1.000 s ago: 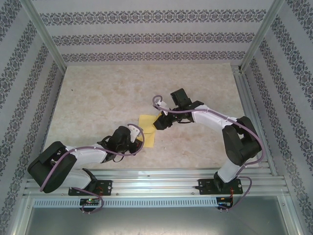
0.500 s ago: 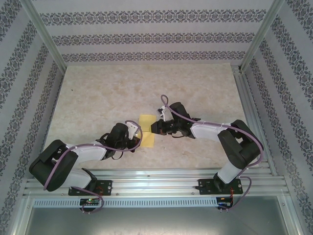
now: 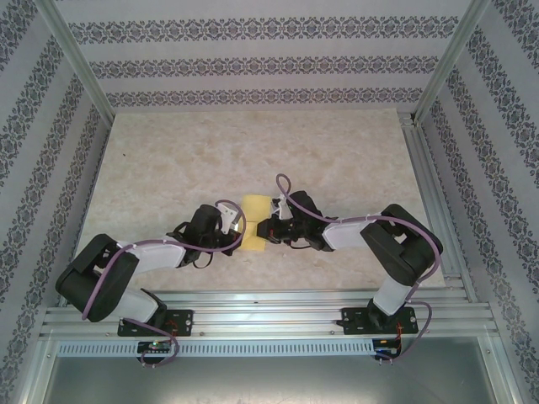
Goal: Fold a paper plane with a square sheet of paper (fold left side to right side)
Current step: First fold in half a square sheet of paper at the center of the table.
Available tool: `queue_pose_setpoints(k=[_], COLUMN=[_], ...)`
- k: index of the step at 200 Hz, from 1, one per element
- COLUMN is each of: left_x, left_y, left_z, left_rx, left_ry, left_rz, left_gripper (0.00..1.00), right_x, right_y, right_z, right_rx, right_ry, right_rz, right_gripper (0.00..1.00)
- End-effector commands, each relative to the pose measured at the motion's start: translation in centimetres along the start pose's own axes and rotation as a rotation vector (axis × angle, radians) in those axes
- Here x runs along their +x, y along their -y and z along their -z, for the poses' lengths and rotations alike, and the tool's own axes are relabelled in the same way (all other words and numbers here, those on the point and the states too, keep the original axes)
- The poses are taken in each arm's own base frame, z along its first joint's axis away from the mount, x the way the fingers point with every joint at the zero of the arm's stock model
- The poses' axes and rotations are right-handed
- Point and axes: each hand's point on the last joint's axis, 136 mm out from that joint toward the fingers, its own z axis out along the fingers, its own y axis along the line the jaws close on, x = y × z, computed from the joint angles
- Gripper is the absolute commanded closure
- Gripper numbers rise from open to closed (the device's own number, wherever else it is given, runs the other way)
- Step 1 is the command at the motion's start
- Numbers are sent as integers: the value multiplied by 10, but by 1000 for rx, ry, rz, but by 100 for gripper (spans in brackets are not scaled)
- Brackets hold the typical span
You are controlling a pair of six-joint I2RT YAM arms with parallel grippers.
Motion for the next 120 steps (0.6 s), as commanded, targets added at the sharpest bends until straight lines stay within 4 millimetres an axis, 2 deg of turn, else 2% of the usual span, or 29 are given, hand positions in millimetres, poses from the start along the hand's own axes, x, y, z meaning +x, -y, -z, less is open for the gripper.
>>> queue_pose_setpoints(k=[1, 62, 120], left_x=[-5, -7, -4], left_y=[3, 0, -7], left_z=[7, 16, 5], left_rx=[14, -6, -21], left_ry=[5, -1, -38], left_rz=[-17, -7, 9], left_gripper=[100, 100, 100], right_x=[-7, -7, -7], right_y=[1, 2, 1], right_z=[0, 1, 3], right_rx=[20, 40, 63], right_ry=[36, 34, 33], right_rz=[14, -2, -8], right_gripper=[92, 92, 91])
